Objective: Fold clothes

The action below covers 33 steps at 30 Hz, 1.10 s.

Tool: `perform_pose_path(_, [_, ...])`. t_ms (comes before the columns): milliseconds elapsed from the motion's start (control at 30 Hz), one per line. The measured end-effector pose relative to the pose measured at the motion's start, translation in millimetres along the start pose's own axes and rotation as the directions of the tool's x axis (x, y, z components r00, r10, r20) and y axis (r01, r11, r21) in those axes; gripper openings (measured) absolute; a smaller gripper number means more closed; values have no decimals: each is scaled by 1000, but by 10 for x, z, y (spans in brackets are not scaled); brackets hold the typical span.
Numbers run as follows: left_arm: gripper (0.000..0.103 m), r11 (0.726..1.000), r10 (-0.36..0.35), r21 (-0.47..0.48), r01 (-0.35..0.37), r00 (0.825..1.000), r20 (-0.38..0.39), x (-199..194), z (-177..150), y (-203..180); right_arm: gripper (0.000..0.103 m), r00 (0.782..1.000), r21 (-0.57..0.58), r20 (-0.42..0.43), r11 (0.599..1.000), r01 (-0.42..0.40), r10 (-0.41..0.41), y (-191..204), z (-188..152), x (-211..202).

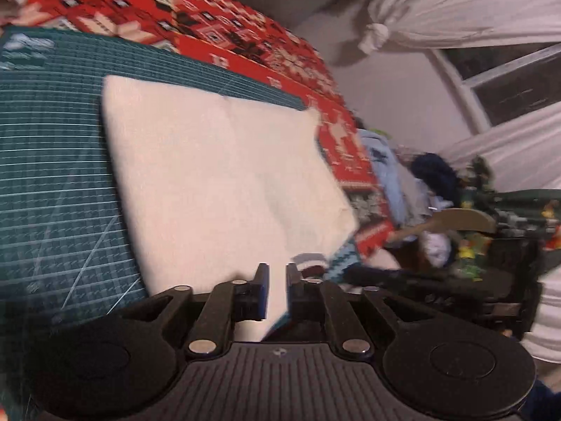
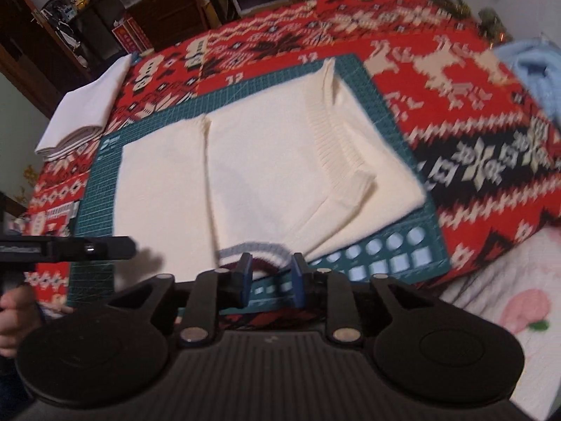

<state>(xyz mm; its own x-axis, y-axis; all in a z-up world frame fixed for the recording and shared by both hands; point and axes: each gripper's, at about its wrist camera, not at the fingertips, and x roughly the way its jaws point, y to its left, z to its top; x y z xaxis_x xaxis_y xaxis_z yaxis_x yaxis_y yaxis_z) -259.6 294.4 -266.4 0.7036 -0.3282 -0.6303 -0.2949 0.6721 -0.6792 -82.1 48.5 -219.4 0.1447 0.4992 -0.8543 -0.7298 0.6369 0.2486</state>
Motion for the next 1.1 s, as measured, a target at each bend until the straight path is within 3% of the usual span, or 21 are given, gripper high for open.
perform_pose_path(33, [36,999,31,10,-31,999,23,-21,-30,-53,32,1000,-23,24,1000,18,-17,-20,-1,-13])
perform_pose_path(133, [48,991,121,50,-126,989,83,-64,-111,-225,53,995,-82,85,995,52,-45,-71,16,-8])
perform_pose_path(200, [59,974,194,99,-205,975,110,-38,-167,-373,74,990,-114,128,990,79,-65,-97,33,18])
perform_pose_path(267, [72,939,291,142,-312,945,152,-13,-220,-496,84,983,-137,163,985,107,-84,-129,52,53])
perform_pose_path(333, [86,907,368,146,-395,912,182,18,-249,-575,87,983,-157,167,982,109,-83,-178,74,106])
perform_pose_path(400, [88,890,413,127,-437,893,179,58,-246,-585,94,986,-165,150,981,98,-73,-216,110,192])
perform_pose_path(467, [88,891,427,103,-443,893,142,133,-188,-541,99,990,-171,129,982,84,-62,-248,156,286])
perform_pose_path(567, [88,880,457,78,-468,881,123,246,-109,-500,102,995,-187,94,980,61,-44,-272,228,420])
perform_pose_path(733, [90,787,588,143,-601,800,122,489,-67,-480,102,999,-193,30,980,51,-46,-298,317,629])
perform_pose_path(767, [91,778,597,157,-608,794,115,521,-68,-471,103,998,-202,33,977,61,-55,-294,310,652])
perform_pose_path(900, [103,792,592,119,-599,801,91,553,-100,-374,103,995,-257,50,961,98,-89,-232,234,691])
perform_pose_path(1100, [103,790,590,98,-605,794,146,536,-210,-401,103,987,-229,108,964,138,-116,-187,156,671])
